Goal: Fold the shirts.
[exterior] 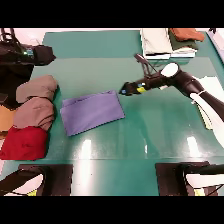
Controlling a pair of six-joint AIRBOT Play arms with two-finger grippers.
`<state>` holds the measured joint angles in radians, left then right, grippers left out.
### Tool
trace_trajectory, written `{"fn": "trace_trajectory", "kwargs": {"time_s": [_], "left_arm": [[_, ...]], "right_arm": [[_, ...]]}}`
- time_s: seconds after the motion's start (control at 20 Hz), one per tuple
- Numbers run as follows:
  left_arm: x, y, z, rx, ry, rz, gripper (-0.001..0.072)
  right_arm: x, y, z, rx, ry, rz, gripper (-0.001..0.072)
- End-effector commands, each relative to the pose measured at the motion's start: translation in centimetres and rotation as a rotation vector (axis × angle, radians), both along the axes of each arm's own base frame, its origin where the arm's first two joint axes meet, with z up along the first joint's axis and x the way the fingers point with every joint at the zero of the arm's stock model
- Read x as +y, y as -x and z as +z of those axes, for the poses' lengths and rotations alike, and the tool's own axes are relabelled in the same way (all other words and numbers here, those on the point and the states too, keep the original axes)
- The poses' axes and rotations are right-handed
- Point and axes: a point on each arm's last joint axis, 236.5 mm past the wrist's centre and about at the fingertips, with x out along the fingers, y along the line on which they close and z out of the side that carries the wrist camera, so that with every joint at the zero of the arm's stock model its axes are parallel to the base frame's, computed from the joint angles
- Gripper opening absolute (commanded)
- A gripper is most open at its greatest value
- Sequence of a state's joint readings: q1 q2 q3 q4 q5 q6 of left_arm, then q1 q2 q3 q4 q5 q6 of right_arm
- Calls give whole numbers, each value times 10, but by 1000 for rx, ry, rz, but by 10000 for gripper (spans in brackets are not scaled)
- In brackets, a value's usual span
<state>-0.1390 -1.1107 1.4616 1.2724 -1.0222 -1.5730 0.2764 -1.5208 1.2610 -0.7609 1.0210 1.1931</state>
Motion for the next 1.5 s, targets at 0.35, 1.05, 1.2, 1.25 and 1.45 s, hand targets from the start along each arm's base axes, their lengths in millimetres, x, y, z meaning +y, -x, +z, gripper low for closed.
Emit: {"fn": "trace_trajectory", "kwargs": {"time_s": [0.35, 1.05, 1.2, 1.25, 1.45], "left_arm": [[-20, -6, -17, 40, 23, -39, 24], [-126, 38, -8, 6, 42, -302, 24], [-129, 39, -8, 7, 49, -308, 24], [-129, 39, -7, 8, 52, -305, 24], [-129, 39, -8, 25, 74, -287, 24]], "right_arm": [[89, 35, -80, 365, -143, 143, 571], [-88, -84, 25, -24, 107, -84, 20], [-207, -94, 57, -67, 185, -281, 20], [-246, -96, 67, -80, 185, -366, 19], [-375, -93, 81, -113, 186, -652, 19]]}}
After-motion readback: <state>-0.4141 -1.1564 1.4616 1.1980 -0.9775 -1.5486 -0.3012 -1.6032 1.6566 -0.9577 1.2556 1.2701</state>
